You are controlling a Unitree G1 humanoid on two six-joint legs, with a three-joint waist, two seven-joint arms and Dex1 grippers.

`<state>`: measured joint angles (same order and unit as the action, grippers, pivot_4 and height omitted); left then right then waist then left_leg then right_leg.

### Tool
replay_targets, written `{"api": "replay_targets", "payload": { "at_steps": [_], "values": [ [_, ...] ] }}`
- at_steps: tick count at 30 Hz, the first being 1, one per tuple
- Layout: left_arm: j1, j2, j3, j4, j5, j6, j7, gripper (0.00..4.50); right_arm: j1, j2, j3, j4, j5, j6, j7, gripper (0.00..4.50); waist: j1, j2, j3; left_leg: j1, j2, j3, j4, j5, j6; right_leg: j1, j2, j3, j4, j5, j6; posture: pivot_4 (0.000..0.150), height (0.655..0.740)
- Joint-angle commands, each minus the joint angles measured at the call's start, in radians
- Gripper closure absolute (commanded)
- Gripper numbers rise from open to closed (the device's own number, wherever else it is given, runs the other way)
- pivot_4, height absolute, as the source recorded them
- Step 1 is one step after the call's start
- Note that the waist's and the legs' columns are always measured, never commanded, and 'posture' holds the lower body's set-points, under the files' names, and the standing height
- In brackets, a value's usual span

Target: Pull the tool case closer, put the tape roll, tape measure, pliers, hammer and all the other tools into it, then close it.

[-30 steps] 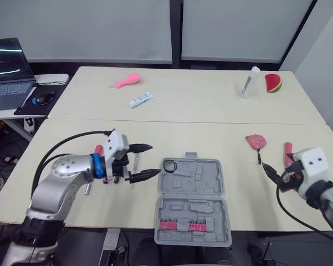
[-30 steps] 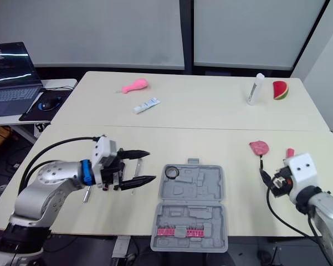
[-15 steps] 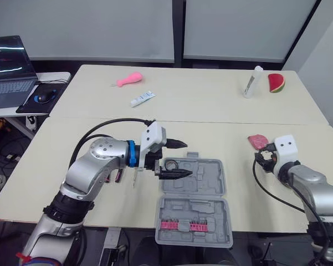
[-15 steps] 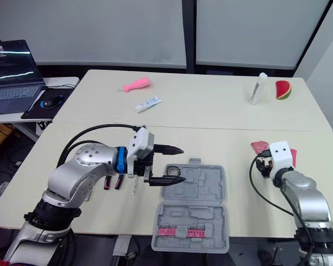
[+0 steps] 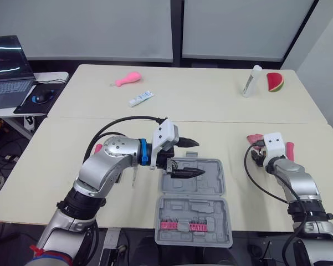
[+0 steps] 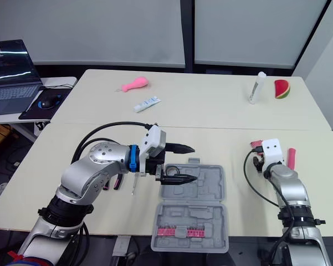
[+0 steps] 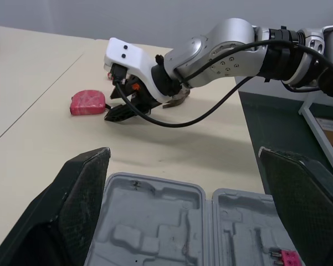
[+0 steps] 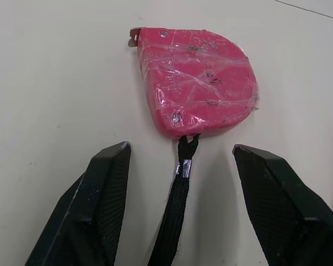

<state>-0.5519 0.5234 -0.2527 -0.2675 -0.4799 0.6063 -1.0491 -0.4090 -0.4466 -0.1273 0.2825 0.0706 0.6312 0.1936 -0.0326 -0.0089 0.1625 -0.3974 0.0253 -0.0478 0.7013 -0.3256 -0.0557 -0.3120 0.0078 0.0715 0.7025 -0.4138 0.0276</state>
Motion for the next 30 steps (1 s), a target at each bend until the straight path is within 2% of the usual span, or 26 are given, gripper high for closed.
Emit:
{"api": "replay_targets", "payload": {
  "at_steps": [1, 9, 19, 25, 30],
  "values": [
    [-0.011, -0.004, -0.004, -0.035, -0.002, 0.000, 0.001, 0.00, -0.005, 0.022, -0.048, 0.014, 0.021, 0.018, -0.027, 2.07, 0.001, 0.000, 0.000, 0.000, 0.000, 0.000, 0.000, 0.000, 0.000, 0.000, 0.000, 0.000, 0.001, 0.000, 0.000, 0.150, 0.7400],
    [-0.009, -0.003, -0.010, -0.027, 0.008, -0.012, -0.004, 0.00, 0.010, 0.065, -0.095, -0.023, 0.051, 0.063, -0.061, 3.32, 0.001, 0.000, 0.000, 0.001, 0.000, 0.000, 0.001, 0.000, 0.000, 0.000, 0.000, 0.000, 0.003, 0.000, 0.000, 0.150, 0.7400],
    [-0.007, -0.001, -0.011, -0.011, 0.026, -0.029, -0.010, 0.00, 0.038, 0.068, -0.106, -0.056, 0.061, 0.070, -0.059, 4.46, 0.002, 0.000, 0.000, 0.000, 0.000, -0.001, 0.001, 0.000, 0.000, 0.000, 0.000, 0.000, 0.002, 0.000, 0.000, 0.150, 0.7400],
    [0.004, 0.012, -0.008, -0.006, 0.043, -0.042, -0.018, 0.00, 0.095, 0.043, -0.089, -0.133, 0.076, 0.080, 0.002, 4.48, 0.003, 0.000, 0.000, 0.000, 0.000, -0.001, 0.001, 0.000, 0.000, 0.000, 0.000, 0.000, 0.002, 0.000, 0.000, 0.150, 0.7400],
    [0.024, 0.039, -0.024, -0.002, 0.075, -0.083, -0.037, 0.00, 0.203, 0.006, -0.039, -0.314, 0.104, 0.146, 0.099, 4.48, 0.003, 0.000, 0.000, 0.000, 0.000, -0.002, 0.001, 0.000, 0.000, 0.000, 0.000, 0.000, 0.001, 0.000, 0.000, 0.150, 0.7400]
  ]
}}
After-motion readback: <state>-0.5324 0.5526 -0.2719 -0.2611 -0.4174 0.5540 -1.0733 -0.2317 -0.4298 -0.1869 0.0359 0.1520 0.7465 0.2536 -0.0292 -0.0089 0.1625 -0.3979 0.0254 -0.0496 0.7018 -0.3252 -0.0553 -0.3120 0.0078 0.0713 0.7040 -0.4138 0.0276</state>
